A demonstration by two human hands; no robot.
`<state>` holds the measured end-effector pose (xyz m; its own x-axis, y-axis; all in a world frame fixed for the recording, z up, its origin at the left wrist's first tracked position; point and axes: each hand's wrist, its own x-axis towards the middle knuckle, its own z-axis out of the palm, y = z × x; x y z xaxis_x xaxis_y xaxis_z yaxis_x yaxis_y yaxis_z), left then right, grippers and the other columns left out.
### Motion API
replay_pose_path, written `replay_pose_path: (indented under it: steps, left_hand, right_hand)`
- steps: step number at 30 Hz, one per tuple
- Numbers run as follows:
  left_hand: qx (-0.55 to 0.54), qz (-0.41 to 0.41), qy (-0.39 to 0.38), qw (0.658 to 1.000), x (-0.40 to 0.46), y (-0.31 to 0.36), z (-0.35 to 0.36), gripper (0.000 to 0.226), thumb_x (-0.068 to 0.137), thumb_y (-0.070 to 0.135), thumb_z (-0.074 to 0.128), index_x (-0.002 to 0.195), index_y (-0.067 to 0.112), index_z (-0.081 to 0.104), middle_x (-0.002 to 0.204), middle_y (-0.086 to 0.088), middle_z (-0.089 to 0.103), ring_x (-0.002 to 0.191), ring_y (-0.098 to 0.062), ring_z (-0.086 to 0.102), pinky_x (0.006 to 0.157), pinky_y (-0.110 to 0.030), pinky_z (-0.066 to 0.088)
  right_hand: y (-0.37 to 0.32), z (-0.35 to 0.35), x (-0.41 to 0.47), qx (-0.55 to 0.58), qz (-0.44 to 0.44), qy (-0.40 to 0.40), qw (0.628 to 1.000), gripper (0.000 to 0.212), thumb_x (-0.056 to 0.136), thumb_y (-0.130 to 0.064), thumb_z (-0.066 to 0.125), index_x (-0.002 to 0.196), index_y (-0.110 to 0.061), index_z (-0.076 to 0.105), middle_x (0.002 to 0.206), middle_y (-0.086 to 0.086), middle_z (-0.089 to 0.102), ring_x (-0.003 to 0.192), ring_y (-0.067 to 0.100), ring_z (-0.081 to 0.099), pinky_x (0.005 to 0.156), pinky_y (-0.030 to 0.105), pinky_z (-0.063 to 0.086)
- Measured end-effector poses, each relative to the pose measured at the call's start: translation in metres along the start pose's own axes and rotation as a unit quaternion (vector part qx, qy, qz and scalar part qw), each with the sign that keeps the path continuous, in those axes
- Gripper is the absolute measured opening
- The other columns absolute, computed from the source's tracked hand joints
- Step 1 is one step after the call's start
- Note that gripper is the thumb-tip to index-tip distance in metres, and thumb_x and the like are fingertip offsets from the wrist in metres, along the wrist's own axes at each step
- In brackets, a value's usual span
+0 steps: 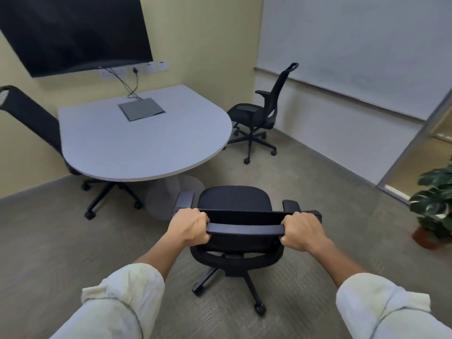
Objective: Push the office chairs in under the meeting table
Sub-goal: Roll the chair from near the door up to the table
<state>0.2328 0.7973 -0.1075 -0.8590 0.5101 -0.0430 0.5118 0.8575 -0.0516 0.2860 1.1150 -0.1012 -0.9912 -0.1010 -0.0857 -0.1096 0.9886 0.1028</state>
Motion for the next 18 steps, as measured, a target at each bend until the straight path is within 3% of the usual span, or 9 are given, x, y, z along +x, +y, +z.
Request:
replay_pose_path:
  steps: [3,8,14,18]
  left_hand:
    - [0.001,-0.034,0.004,0.999,-0.005,0.005,0.002,0.018,0.059,0.038,0.046,0.052,0.022,0.048,0.044,0.006,0.044,0.043,-0.017,0.045,0.045,-0.027,0.031]
    - [0.025,-0.08,-0.002,0.996,-0.006,0.001,0.001,0.015,0.061,0.039,0.049,0.056,0.025,0.053,0.05,0.005,0.051,0.048,-0.02,0.052,0.047,-0.027,0.038]
    - [0.03,-0.116,0.005,0.993,0.008,-0.022,0.002,0.016,0.064,0.04,0.05,0.054,0.028,0.048,0.049,0.007,0.048,0.046,-0.019,0.048,0.046,-0.028,0.031]
    - [0.021,-0.136,-0.002,0.99,0.018,-0.04,0.002,0.017,0.064,0.04,0.05,0.052,0.028,0.046,0.048,0.007,0.047,0.044,-0.016,0.045,0.045,-0.027,0.03]
  right_hand:
    - [0.009,-0.002,0.013,0.001,-0.048,0.007,0.999,0.017,0.059,-0.037,0.053,0.055,-0.02,0.057,0.046,-0.006,0.047,0.045,0.019,0.048,0.044,0.028,0.029]
    - [0.009,-0.006,0.04,-0.006,-0.101,0.026,0.995,0.018,0.059,-0.036,0.057,0.057,-0.019,0.061,0.045,-0.005,0.045,0.042,0.02,0.045,0.043,0.027,0.027]
    - [0.0,-0.01,0.085,0.002,-0.132,0.038,0.991,0.017,0.057,-0.037,0.055,0.055,-0.02,0.059,0.043,-0.007,0.041,0.041,0.018,0.04,0.042,0.026,0.022]
    - [-0.009,-0.015,0.117,-0.002,-0.148,0.037,0.988,0.018,0.056,-0.037,0.054,0.053,-0.019,0.056,0.042,-0.005,0.041,0.041,0.02,0.042,0.043,0.027,0.026]
